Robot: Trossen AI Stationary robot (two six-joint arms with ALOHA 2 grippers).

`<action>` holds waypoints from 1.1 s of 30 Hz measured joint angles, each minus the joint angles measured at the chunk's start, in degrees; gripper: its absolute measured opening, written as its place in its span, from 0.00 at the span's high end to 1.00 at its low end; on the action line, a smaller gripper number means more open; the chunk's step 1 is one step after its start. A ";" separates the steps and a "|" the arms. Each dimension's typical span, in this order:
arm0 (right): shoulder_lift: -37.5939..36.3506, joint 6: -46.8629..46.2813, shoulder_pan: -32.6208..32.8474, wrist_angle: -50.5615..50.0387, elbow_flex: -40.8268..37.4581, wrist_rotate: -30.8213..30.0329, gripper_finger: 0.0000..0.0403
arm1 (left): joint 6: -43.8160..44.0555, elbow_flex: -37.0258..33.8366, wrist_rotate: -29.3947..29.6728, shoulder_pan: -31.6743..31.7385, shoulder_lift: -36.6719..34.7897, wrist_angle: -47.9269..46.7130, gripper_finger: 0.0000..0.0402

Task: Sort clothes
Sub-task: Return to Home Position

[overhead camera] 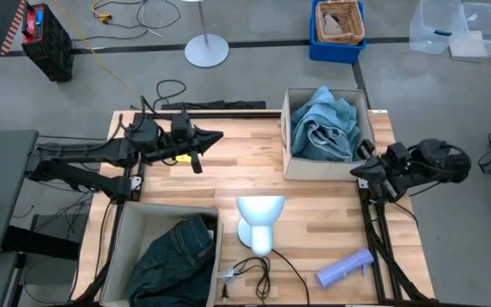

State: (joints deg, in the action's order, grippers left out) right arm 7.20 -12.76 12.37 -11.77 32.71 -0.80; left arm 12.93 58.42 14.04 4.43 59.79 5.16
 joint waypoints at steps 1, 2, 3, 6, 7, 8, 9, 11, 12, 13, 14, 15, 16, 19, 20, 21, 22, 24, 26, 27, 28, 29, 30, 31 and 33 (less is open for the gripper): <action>-1.08 -0.70 0.17 1.56 -1.63 -0.01 1.00 | 0.11 -1.15 -0.43 0.00 0.00 1.19 1.00; -1.97 -1.07 0.40 3.05 -3.06 -0.01 1.00 | 0.11 -2.66 -0.94 0.02 -0.08 3.44 1.00; -2.57 -1.22 0.45 4.78 -4.55 -0.01 1.00 | 0.13 -4.39 -1.80 0.02 -0.44 5.95 1.00; -3.30 -1.66 0.41 8.31 -8.40 -0.01 1.00 | 0.72 -10.26 -3.29 -0.03 -2.36 13.34 1.00; -3.26 -2.00 0.41 8.50 -9.41 -0.01 1.00 | 1.11 -12.30 -3.34 -0.05 -3.31 14.85 1.00; -3.21 -2.50 0.41 8.70 -10.45 -0.04 1.00 | 1.31 -14.30 -3.43 -0.16 -4.39 15.72 1.00; -3.13 -3.07 0.39 9.12 -11.45 -0.03 1.00 | 1.32 -16.25 -3.47 -0.25 -5.52 16.26 1.00; -2.82 -3.78 0.39 11.60 -13.66 -0.04 1.00 | 0.83 -19.42 -3.60 -0.61 -7.88 16.49 1.00; -2.79 -3.73 0.39 13.02 -14.85 -0.04 1.00 | 0.26 -21.01 -4.04 -0.70 -9.44 16.45 1.00; -2.79 -3.63 0.39 14.01 -15.99 -0.08 1.00 | -0.45 -22.44 -5.07 -0.75 -11.03 16.27 1.00; -2.77 -3.47 0.39 15.03 -17.01 -0.18 1.00 | -1.13 -24.01 -5.81 -0.72 -12.76 16.48 1.00; -2.77 -3.37 0.28 16.05 -18.17 -0.40 1.00 | -1.74 -25.71 -6.60 -0.72 -14.54 16.50 1.00; -2.79 -3.41 0.16 16.75 -19.40 -0.68 1.00 | -2.25 -27.40 -6.98 -0.72 -16.35 16.30 1.00; -2.73 -3.69 -0.22 19.64 -22.83 -0.85 1.00 | -3.77 -32.30 -7.82 -0.70 -22.08 16.38 1.00; -2.78 -3.38 -0.25 20.63 -23.86 -0.88 1.00 | -4.15 -33.91 -7.81 -0.70 -24.05 16.48 1.00; -2.77 -2.84 -0.25 21.10 -24.64 -0.89 1.00 | -4.27 -35.50 -7.80 -0.70 -25.74 16.43 1.00; -2.77 -2.37 -0.26 21.37 -25.42 -0.90 1.00 | -4.16 -37.02 -7.77 -0.70 -27.24 16.49 1.00; -2.75 -2.16 -0.73 21.58 -26.77 -1.29 1.00 | -3.88 -39.67 -7.77 -0.70 -29.86 16.11 1.00; -2.77 -2.22 -1.31 21.76 -27.69 -1.35 1.00 | -4.41 -42.08 -7.32 -0.70 -32.03 16.01 1.00; -2.77 -2.13 -1.45 21.68 -27.99 -1.33 1.00 | -5.01 -43.11 -6.56 -0.70 -32.90 16.03 1.00; -2.77 -1.69 -1.61 21.68 -28.31 -1.15 1.00 | -5.56 -44.04 -6.22 -0.70 -33.52 16.44 1.00; -2.77 -0.80 -1.64 21.52 -28.58 -0.90 1.00 | -6.03 -45.19 -5.85 -0.68 -34.09 16.77 1.00; -2.77 -0.01 -1.57 21.56 -28.82 -0.80 1.00 | -6.20 -46.41 -5.60 -0.66 -34.50 16.82 1.00; -2.77 0.97 -1.47 22.01 -29.30 -0.78 1.00 | -6.21 -47.44 -5.48 -0.55 -34.79 16.83 1.00; -2.79 3.09 -1.47 23.06 -30.56 -0.70 1.00 | -5.53 -49.82 -5.48 -0.38 -35.13 18.14 1.00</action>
State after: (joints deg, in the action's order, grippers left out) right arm 4.40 -9.67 10.90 11.28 2.16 -1.50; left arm 7.40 8.60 8.56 4.05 24.66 23.30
